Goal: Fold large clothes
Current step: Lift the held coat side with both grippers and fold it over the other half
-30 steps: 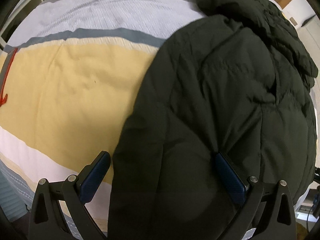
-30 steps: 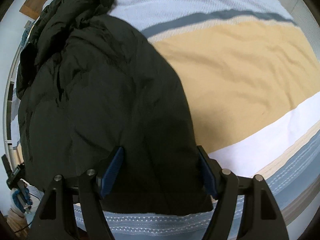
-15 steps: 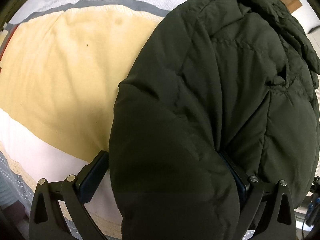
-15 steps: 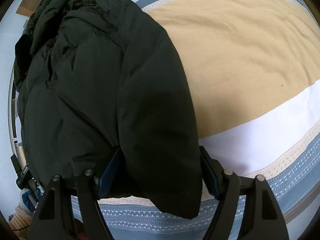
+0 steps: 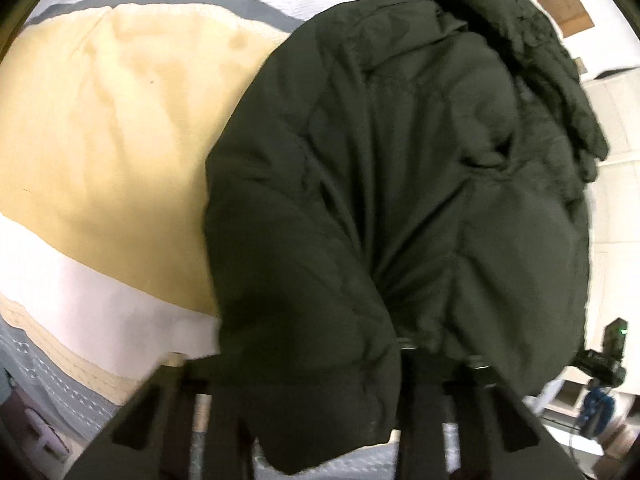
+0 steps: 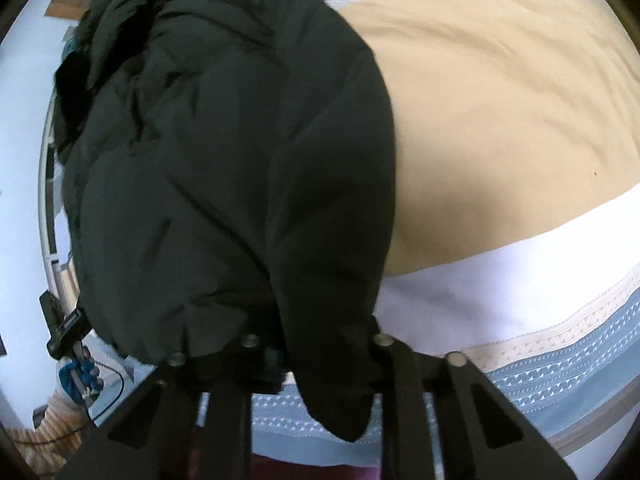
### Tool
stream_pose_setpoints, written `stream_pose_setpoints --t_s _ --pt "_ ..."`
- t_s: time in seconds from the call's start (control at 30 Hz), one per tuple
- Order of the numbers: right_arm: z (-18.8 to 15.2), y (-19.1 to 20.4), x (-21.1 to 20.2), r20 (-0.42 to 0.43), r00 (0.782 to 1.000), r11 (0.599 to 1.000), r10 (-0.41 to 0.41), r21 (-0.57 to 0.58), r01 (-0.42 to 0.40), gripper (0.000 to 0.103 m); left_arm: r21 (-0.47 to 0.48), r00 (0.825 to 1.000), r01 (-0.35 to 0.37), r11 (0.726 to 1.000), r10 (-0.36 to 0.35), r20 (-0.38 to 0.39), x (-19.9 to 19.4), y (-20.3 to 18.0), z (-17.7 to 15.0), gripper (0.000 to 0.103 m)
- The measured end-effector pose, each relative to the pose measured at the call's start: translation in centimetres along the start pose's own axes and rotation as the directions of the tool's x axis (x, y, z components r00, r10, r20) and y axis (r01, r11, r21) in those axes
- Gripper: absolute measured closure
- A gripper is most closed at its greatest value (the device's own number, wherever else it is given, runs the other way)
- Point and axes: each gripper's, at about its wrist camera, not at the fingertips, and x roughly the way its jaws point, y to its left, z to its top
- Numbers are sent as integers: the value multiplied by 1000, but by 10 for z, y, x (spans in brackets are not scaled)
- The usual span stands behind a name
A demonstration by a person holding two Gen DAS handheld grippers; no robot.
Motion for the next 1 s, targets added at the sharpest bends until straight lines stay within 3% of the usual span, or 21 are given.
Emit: stream_pose_setpoints --t_s 0.23,0.4,0.53,0.73,0.83,0.93,0.97,1.0 --pt "1 29 -43 83 993 994 79 -87 -72 93 7 996 71 997 -72 45 -42 -20 13 95" --pt "13 39 -96 212 964 983 162 -120 -139 93 -10 980 152 988 -149 128 -92 -20 39 95" --pt "33 49 -128 299 930 973 214 -151 -175 93 5 965 191 982 -188 184 -120 -46 55 95" --pt "69 67 -171 414 867 956 279 -207 -209 93 18 925 259 966 -254 284 -149 -69 119 95" --pt "101 90 -183 465 833 951 299 -218 -219 93 24 893 311 950 -300 336 -164 -80 156 95" --pt "139 99 -203 524 786 943 329 -220 -249 93 24 851 373 928 -352 390 -175 -93 197 95" --pt "150 102 -208 542 770 941 337 -219 -257 93 18 826 415 910 -385 413 -178 -98 216 95" --pt "162 105 -214 560 755 939 342 -217 -265 93 18 813 432 902 -398 424 -181 -101 224 95"
